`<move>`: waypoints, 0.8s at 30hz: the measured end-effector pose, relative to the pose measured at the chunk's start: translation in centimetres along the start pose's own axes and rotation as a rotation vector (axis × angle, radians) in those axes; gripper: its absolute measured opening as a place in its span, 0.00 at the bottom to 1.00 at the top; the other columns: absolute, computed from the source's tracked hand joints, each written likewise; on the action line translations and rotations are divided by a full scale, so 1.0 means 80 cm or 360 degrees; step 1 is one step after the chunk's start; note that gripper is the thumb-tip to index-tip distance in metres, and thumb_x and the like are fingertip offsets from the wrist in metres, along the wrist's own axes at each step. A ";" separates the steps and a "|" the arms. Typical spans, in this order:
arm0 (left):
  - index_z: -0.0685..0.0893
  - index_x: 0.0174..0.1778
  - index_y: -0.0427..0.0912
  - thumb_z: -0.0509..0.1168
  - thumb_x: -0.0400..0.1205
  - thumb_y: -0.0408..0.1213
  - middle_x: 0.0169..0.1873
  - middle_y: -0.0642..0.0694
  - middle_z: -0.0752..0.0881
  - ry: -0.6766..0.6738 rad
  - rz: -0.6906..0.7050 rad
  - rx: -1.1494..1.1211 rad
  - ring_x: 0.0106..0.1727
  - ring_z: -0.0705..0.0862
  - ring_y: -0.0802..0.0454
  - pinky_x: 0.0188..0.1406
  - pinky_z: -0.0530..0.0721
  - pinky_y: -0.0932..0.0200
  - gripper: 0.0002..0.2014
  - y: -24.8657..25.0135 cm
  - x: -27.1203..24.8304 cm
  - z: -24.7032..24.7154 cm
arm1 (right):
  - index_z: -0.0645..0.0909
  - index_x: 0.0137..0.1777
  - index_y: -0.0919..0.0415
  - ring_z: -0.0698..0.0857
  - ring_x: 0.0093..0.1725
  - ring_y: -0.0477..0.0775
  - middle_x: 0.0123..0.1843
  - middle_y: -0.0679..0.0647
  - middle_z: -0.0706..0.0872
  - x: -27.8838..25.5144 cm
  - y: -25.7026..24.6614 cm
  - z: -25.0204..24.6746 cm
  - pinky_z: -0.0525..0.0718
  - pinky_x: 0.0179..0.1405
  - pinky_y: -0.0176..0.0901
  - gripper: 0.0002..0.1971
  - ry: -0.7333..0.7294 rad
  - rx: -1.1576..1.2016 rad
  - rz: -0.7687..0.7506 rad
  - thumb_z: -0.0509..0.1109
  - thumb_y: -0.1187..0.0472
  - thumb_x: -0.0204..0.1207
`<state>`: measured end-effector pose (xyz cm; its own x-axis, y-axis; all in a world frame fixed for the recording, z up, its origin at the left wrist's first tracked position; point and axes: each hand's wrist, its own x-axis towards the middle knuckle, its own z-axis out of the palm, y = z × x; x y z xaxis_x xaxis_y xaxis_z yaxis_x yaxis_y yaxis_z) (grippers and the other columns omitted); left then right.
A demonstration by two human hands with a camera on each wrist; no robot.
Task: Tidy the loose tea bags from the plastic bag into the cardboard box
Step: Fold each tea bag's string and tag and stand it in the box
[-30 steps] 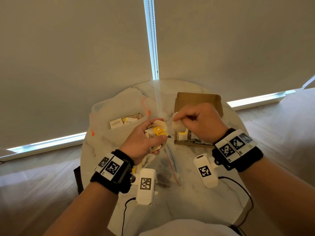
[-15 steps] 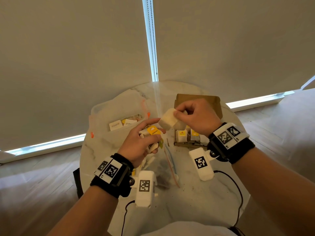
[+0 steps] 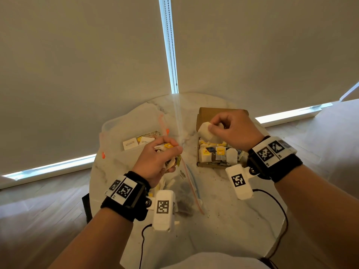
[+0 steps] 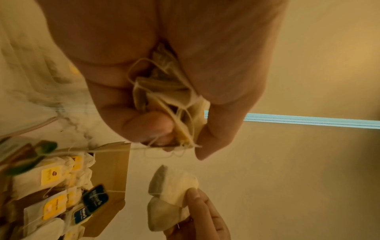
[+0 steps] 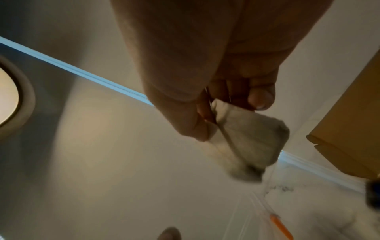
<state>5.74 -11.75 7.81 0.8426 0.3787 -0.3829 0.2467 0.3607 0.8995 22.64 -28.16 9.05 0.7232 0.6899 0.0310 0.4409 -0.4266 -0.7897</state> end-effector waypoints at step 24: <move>0.91 0.44 0.50 0.68 0.80 0.24 0.53 0.55 0.91 -0.0249 0.0614 0.0920 0.55 0.88 0.53 0.51 0.87 0.49 0.15 0.033 0.002 -0.009 | 0.90 0.52 0.52 0.80 0.44 0.32 0.48 0.37 0.86 -0.019 -0.050 -0.001 0.73 0.40 0.22 0.06 -0.0518 -0.0289 -0.0527 0.73 0.58 0.78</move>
<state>6.16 -10.13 9.96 0.9691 0.2458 -0.0191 0.0950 -0.3005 0.9490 19.83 -27.52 12.19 0.3380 0.9400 0.0463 0.7252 -0.2288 -0.6494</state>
